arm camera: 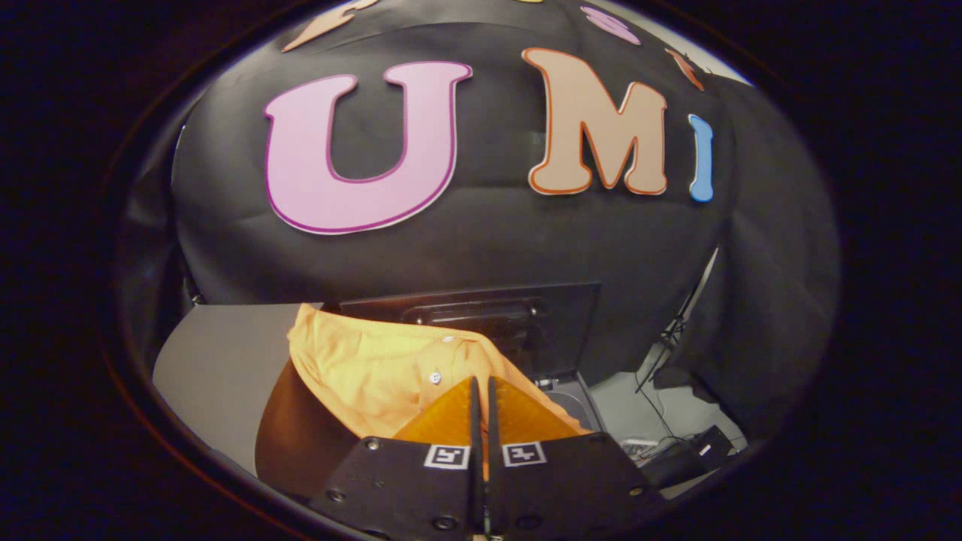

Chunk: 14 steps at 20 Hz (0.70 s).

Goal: Put the clothes into the washing machine and then close the washing machine lid.

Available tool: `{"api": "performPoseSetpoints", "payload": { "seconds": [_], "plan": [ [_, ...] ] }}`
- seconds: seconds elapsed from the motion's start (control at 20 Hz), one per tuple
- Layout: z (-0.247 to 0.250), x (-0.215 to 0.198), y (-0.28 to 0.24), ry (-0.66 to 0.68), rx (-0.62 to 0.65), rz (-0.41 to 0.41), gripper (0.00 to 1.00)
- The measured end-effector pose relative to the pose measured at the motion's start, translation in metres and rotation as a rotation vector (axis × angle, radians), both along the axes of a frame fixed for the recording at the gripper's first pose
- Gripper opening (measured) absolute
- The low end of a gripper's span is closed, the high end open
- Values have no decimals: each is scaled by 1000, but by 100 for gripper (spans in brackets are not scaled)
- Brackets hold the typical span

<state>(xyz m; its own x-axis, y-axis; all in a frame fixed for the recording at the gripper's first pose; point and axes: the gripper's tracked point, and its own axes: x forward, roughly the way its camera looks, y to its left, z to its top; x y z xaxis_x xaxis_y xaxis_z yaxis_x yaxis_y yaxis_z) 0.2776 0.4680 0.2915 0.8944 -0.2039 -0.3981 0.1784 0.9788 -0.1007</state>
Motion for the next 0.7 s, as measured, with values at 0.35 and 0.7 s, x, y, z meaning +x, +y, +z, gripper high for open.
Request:
{"api": "performPoseSetpoints", "payload": {
  "seconds": [0.35, 0.7],
  "plan": [
    [3, 20, 2, -38, -5, 46, 64],
    [15, 54, 18, -88, -34, 78, 90]
  ]
}}
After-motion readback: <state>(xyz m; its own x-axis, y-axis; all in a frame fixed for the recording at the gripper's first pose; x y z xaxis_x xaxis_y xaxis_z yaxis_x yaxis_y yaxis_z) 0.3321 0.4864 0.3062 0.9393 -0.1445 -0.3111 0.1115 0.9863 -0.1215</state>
